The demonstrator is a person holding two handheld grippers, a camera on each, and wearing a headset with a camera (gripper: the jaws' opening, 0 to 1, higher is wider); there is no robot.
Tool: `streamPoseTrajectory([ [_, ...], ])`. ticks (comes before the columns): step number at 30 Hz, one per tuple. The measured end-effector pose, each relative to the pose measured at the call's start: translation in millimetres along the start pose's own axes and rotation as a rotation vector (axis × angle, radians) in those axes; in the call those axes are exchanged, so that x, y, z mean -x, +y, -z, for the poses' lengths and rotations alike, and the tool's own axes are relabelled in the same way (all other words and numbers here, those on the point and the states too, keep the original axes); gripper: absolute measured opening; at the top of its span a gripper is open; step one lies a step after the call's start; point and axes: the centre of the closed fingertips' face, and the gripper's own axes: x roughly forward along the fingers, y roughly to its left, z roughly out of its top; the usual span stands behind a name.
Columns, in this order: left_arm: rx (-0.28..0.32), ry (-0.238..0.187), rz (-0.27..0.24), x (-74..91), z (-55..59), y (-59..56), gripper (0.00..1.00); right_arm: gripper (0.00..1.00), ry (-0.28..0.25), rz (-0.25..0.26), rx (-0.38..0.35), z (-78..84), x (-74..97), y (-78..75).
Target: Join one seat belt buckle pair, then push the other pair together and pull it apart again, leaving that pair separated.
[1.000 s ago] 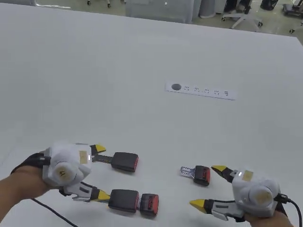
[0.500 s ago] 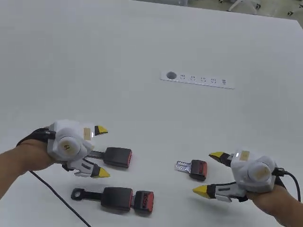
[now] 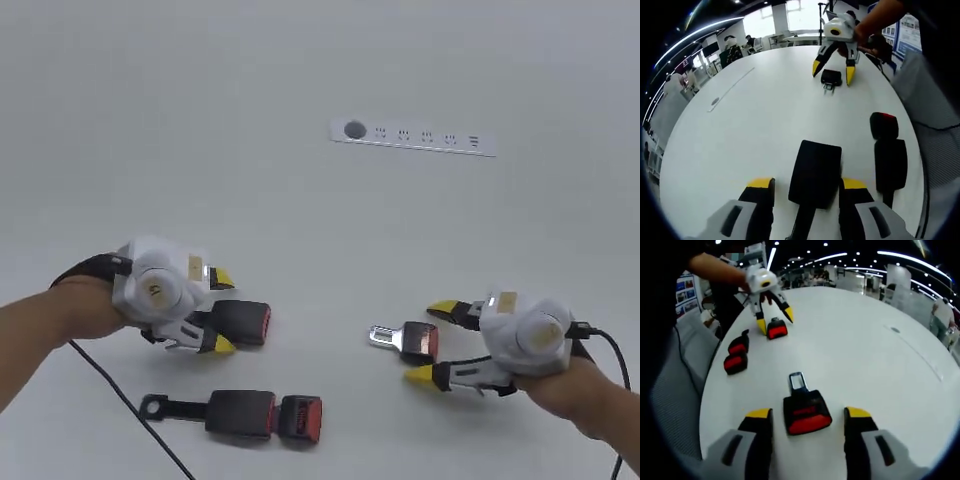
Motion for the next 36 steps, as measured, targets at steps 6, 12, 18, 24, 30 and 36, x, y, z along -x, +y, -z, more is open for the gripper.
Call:
streamPoseTrajectory([
  [6,0.006,-0.006,0.063,1.3,1.4,-8.4,0.41,0.53,-0.006,-0.016,0.039,1.5,0.0,-0.3],
  [12,-0.008,-0.010,0.071,1.0,0.1,-9.7,0.40,0.43,-0.001,-0.011,0.074,2.2,1.0,-4.0],
  [18,-0.021,0.002,0.082,0.1,0.8,-9.3,0.37,0.37,-0.023,-0.011,0.059,2.1,1.1,-8.2],
  [24,-0.004,-0.001,0.082,0.0,0.3,-8.8,0.37,0.36,-0.026,-0.019,0.067,3.0,2.1,-8.6],
  [30,0.004,0.003,0.080,0.1,-0.1,-9.1,0.37,0.36,-0.020,-0.028,0.076,2.7,2.6,-7.8],
  [36,0.010,0.004,0.076,0.4,0.2,-9.0,0.37,0.36,-0.029,-0.021,0.072,-1.5,-1.5,-3.7],
])
